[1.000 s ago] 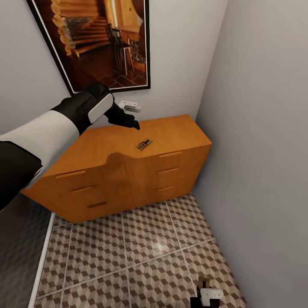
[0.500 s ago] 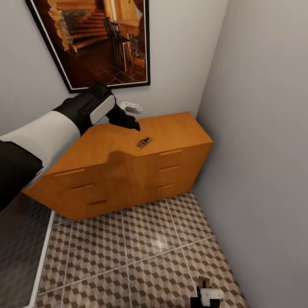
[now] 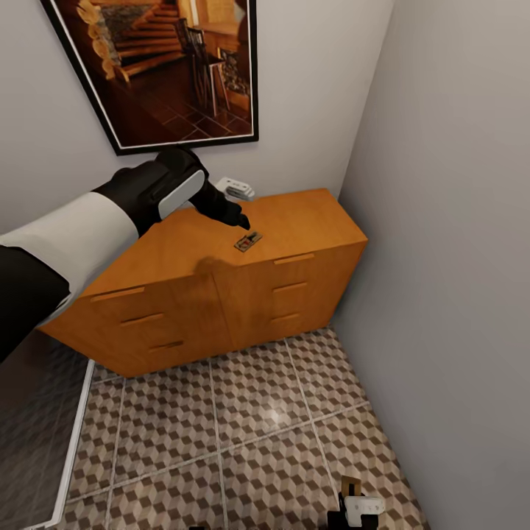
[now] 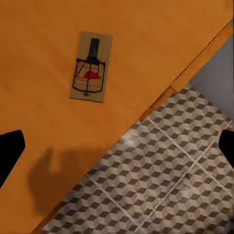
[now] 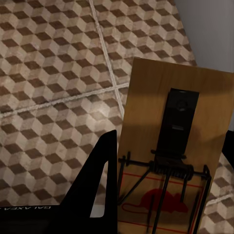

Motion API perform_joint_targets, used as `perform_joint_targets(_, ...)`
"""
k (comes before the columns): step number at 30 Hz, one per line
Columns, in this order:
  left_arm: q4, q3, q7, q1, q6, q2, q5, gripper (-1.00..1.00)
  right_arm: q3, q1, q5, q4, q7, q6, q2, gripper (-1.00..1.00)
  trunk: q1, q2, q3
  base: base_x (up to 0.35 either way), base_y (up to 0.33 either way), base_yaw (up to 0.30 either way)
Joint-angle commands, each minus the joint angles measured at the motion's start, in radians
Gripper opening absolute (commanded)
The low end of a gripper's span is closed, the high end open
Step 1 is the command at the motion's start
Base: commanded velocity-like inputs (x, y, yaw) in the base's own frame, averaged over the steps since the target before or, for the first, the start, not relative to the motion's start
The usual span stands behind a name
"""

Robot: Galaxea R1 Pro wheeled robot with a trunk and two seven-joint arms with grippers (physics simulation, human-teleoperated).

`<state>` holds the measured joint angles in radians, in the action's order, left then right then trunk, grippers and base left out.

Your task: Take the four mousetraps from the cabinet in the bathroom and place them on the bathroom floor. Make sure all four end up on the same floor surface, and ensure that at least two of them are either under or directly next to the same bathroom sink.

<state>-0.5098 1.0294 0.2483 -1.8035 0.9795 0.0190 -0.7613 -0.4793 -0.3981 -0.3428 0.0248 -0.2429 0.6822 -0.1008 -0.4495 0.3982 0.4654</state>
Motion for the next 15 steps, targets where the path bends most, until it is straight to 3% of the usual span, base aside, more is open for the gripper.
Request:
perform_joint_targets(1,-0.004,0.012,0.020,-0.002,-0.003,0.004,0.010,1.00,-0.009,-0.001,-0.005,-0.001,-0.004,0.003,0.000,-1.00,0.000,0.002,0.003,0.000,0.000,0.000)
perform_joint_targets(4,-0.013,0.037,0.047,-0.001,-0.026,0.016,0.013,1.00,-0.009,-0.001,-0.005,-0.001,-0.004,0.003,0.000,-1.00,0.000,0.002,0.005,0.000,0.000,0.000)
perform_joint_targets(11,-0.016,0.052,0.056,-0.001,-0.048,0.028,0.014,1.00,-0.009,-0.001,-0.005,-0.002,-0.002,0.003,0.000,-1.00,0.000,0.002,0.008,0.000,0.000,0.000)
perform_joint_targets(15,-0.017,0.091,0.057,-0.001,-0.051,0.031,0.014,1.00,-0.010,-0.001,-0.004,-0.002,0.001,0.007,0.000,-1.00,0.000,0.002,0.009,0.000,0.000,0.000)
